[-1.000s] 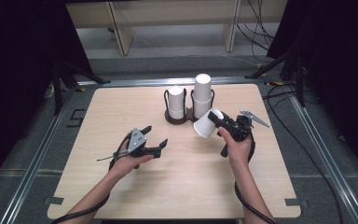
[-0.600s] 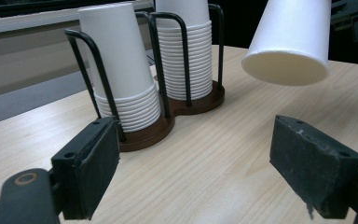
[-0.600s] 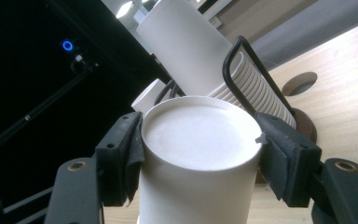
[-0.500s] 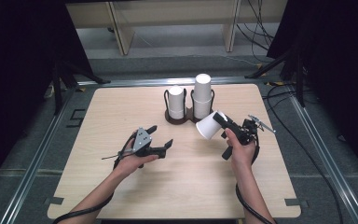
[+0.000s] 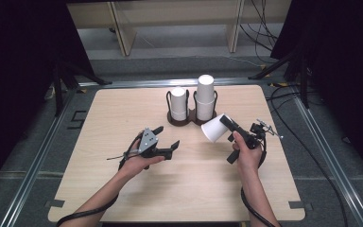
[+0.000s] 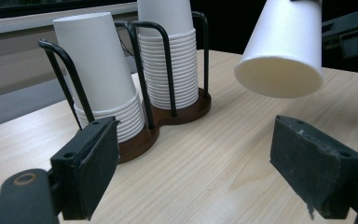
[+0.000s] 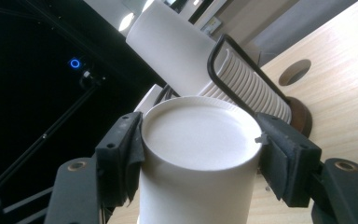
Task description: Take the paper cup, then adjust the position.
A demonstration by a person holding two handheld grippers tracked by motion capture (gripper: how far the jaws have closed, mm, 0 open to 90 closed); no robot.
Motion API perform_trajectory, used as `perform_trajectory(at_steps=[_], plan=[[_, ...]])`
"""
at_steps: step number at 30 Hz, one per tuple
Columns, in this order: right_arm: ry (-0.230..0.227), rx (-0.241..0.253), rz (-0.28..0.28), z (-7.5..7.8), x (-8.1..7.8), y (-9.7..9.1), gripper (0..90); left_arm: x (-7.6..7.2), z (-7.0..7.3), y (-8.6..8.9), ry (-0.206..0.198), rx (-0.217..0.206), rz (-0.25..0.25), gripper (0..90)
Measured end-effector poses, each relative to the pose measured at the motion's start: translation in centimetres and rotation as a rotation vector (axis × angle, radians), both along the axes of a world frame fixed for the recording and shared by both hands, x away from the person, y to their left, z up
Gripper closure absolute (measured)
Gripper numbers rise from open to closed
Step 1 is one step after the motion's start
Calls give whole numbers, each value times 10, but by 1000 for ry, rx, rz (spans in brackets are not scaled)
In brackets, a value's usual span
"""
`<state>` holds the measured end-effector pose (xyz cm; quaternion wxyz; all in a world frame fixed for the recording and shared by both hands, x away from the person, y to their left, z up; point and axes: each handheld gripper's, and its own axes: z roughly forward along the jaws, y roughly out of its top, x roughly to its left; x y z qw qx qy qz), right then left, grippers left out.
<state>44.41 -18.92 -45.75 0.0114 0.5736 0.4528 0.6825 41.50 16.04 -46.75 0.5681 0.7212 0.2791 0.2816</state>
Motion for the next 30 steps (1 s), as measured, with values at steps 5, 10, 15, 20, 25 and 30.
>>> perform_trajectory(at_steps=[5,10,15,20,25,30], plan=[[29,17,13,-2,2,7,358,-1,-2,-2,8,-3,-13,148],[30,25,38,-9,5,10,358,1,-2,-5,8,-2,-18,146],[28,37,39,-9,7,11,358,3,3,-12,5,-19,-36,146],[34,62,43,-8,6,10,358,4,5,-18,3,-30,-57,141],[24,46,33,-7,3,9,358,3,3,-27,20,-23,-92,65],[21,53,23,-7,3,11,358,3,4,-32,19,-9,-91,31]])
